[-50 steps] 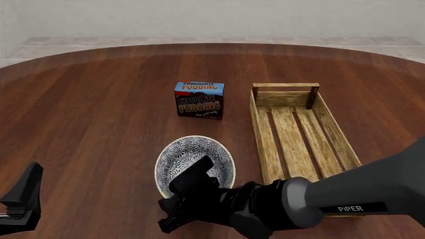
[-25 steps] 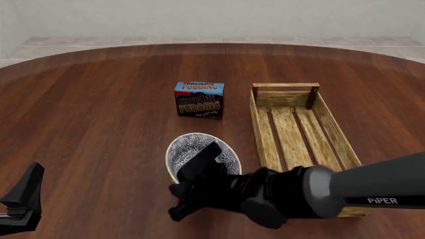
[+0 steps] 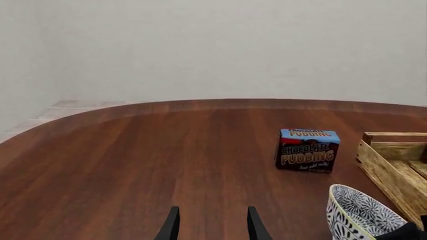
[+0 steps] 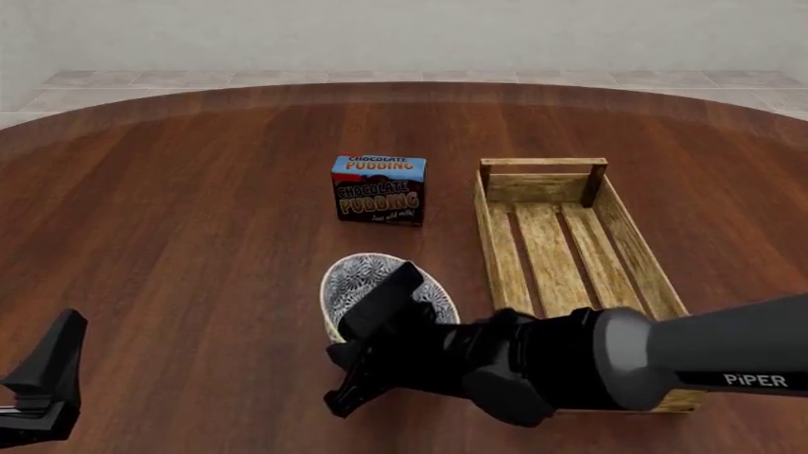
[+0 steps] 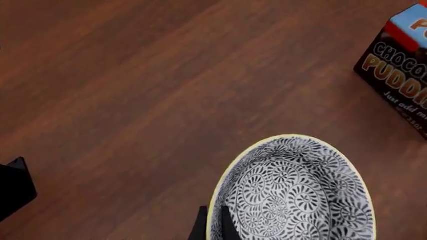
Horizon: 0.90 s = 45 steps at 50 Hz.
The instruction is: Pick up the bowl on the left and put it in the tray.
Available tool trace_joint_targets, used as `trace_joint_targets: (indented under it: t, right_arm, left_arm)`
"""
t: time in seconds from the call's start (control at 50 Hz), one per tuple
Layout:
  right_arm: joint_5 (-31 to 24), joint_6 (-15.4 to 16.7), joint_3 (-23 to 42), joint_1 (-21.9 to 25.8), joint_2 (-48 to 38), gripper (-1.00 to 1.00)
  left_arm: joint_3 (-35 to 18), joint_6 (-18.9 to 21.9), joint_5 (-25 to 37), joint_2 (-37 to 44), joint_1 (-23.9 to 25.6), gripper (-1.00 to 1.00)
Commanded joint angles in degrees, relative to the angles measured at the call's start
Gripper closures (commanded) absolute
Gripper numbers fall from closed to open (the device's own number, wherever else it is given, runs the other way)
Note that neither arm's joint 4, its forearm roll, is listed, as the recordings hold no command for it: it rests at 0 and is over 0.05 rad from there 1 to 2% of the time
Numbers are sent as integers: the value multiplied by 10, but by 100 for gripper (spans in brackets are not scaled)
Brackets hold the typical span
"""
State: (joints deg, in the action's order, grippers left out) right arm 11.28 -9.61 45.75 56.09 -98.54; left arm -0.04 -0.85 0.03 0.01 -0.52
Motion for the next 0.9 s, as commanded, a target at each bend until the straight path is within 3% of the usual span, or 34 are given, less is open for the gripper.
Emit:
trace_joint_targets:
  t: [0.02, 0.4, 0.9]
  right_arm:
    - [-22, -2, 8, 11, 6, 100]
    - [-44, 3, 21, 32, 16, 100]
    - [-92, 29, 39, 21, 61, 100]
  left_arm:
    - [0, -2, 1, 0, 2, -100]
    - [0, -4, 4, 0, 1, -100]
    - [0, -7, 3, 0, 0, -100]
